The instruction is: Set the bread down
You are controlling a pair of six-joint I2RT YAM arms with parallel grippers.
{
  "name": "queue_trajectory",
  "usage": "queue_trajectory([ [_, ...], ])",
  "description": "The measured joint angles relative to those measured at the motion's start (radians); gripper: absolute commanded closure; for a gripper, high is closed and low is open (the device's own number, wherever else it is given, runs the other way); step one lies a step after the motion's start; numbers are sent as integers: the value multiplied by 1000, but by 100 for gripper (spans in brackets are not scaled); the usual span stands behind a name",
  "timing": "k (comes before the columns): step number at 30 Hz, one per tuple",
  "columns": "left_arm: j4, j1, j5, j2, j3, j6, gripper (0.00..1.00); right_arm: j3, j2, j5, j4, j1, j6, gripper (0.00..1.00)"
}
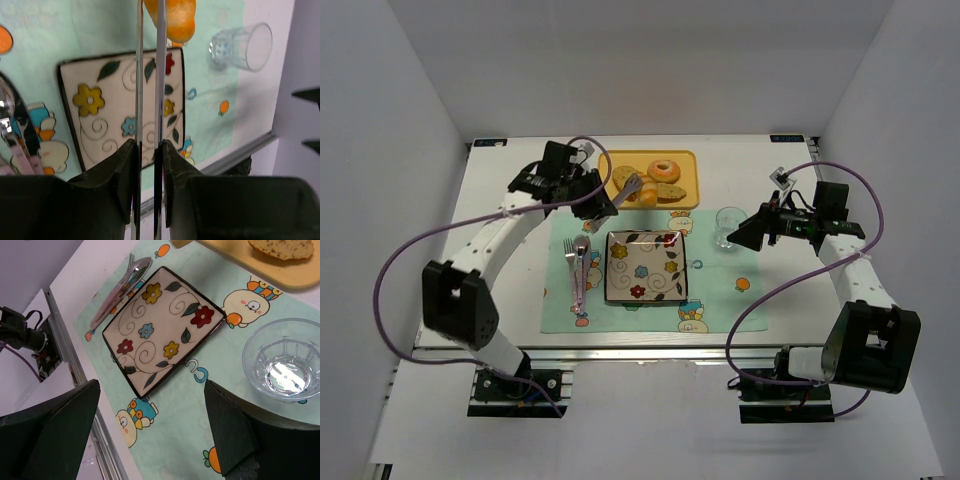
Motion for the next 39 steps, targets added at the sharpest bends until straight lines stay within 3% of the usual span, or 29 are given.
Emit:
queue_trajectory([
  [9, 12, -10, 72, -327, -314, 42, 100, 2, 13, -11, -34, 0, -29, 11],
  [20, -7, -195, 79, -357, -493, 32, 100, 19, 42, -14, -84, 0, -63, 11],
  [24, -8, -199, 56, -379, -516, 29, 78, 23, 42, -14, -102, 0, -75, 11],
  [25, -8, -199, 48, -388, -519, 29, 67, 23, 42, -14, -105, 0, -77, 11],
  [28, -17, -199, 19, -419, -521, 26, 54, 23, 42, -14, -110, 0, -80, 11],
  [34, -26, -198, -14, -466, -524, 17, 46, 23, 42, -14, -120, 0, -82, 11],
  [39, -27, -198, -15, -470, -526, 18, 54, 23, 42, -14, -126, 0, -84, 11],
])
